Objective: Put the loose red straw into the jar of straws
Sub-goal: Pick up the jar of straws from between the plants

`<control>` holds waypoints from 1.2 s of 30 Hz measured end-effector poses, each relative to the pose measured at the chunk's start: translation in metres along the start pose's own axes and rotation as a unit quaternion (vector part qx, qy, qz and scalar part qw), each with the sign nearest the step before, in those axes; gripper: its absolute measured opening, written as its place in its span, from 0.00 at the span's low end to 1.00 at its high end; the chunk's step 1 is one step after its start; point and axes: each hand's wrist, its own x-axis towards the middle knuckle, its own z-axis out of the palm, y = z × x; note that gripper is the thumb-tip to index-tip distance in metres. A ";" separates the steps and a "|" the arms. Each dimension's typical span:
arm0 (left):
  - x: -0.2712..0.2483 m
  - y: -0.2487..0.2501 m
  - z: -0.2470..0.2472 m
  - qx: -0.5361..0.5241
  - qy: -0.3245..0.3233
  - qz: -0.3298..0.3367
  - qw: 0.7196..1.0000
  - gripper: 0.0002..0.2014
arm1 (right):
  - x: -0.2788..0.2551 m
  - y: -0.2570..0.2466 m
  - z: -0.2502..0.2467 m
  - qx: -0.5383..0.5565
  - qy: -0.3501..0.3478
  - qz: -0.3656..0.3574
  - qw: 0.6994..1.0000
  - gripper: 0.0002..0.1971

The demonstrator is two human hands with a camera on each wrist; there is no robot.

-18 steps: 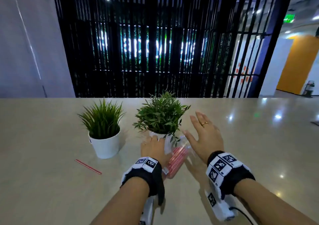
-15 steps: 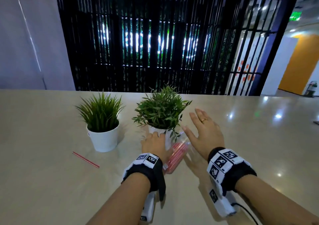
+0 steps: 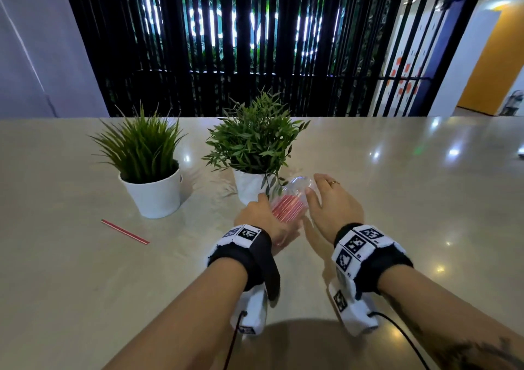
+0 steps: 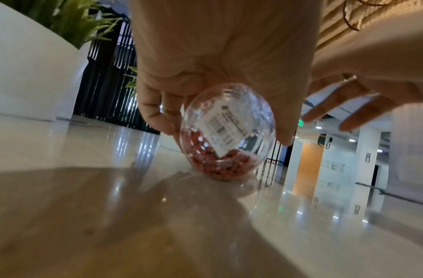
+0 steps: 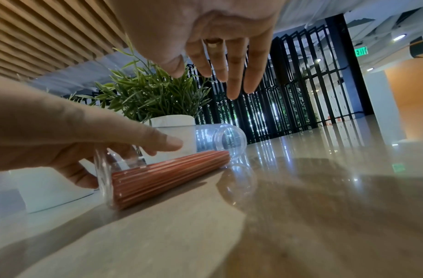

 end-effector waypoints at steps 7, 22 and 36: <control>0.001 0.002 -0.007 -0.027 -0.050 -0.025 0.998 0.26 | -0.001 0.005 0.007 0.038 -0.036 0.048 0.997 0.23; -0.030 -0.006 -0.019 -0.183 -0.122 0.062 0.974 0.33 | -0.006 -0.005 -0.001 0.475 0.005 0.128 0.871 0.34; -0.081 -0.059 -0.097 -0.272 0.040 0.057 0.960 0.36 | -0.017 -0.104 -0.008 0.463 -0.060 -0.119 0.876 0.24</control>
